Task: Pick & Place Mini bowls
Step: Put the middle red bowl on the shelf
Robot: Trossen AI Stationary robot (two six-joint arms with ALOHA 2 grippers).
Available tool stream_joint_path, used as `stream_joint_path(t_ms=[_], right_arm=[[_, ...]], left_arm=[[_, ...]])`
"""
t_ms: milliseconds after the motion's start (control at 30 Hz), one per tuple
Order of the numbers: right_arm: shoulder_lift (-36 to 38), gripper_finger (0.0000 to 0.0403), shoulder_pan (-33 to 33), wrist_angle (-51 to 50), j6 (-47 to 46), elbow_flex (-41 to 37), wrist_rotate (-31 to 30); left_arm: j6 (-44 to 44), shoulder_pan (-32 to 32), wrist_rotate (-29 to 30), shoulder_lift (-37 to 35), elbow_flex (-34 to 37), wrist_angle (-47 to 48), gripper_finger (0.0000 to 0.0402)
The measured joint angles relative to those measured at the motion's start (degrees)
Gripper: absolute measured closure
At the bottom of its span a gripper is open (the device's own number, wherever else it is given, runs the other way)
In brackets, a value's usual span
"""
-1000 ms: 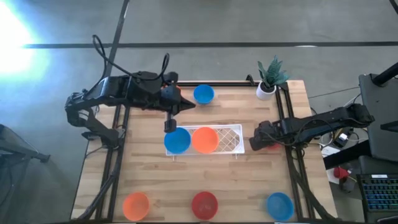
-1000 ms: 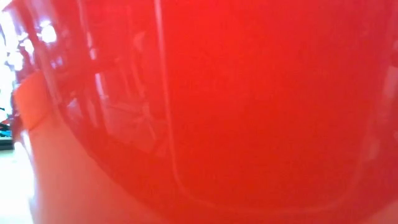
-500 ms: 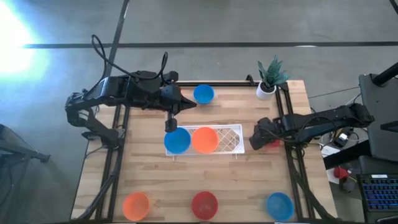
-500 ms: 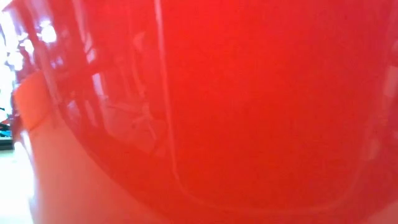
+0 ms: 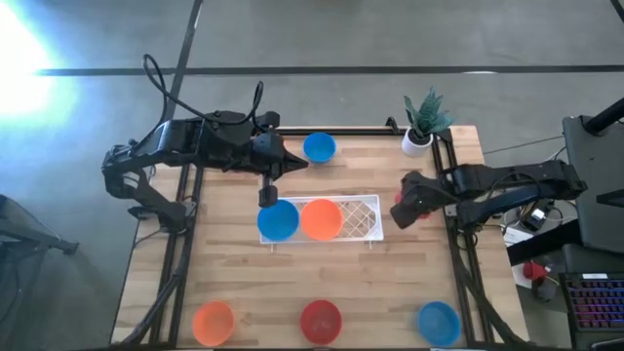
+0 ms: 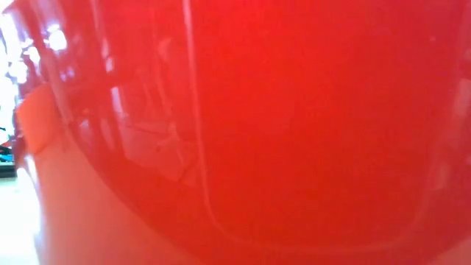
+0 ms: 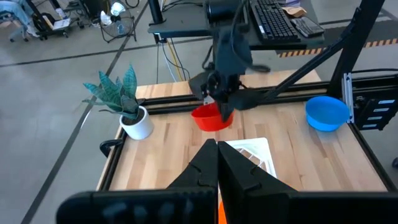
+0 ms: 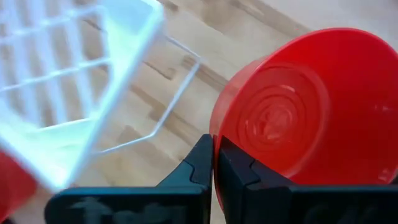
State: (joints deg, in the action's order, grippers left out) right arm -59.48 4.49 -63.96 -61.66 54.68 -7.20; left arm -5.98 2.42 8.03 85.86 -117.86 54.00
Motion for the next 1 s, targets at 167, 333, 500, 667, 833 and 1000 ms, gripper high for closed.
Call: stream_joint_path(t_ms=[167,333,500,667,833,1000], right_arm=[[-0.2,0.0395,0.0,-4.9,4.3,8.1,0.3],[-4.9,0.0395,0.0,-9.1,11.8,15.7,1.7],[-14.0,0.0394,0.0,-10.9,25.0,23.3,4.7],[-21.0,0.0394,0.2,-12.7,33.4,30.3,4.6],[-25.4,0.0394,1.0,-12.9,41.3,35.4,4.7],[-28.0,0.0394,3.2,-13.1,46.1,38.7,4.7]], left_arm=[[0.0,0.0,0.0,0.0,0.0,0.0,0.04],[0.0,0.0,0.0,0.0,0.0,0.0,0.04],[0.0,0.0,1.0,0.0,0.0,-0.2,0.04],[0.9,0.0,1.0,0.0,0.0,-0.4,0.04],[1.6,0.0,1.0,0.0,0.0,-0.4,0.04],[2.0,0.0,1.0,0.0,0.0,-0.4,0.04]])
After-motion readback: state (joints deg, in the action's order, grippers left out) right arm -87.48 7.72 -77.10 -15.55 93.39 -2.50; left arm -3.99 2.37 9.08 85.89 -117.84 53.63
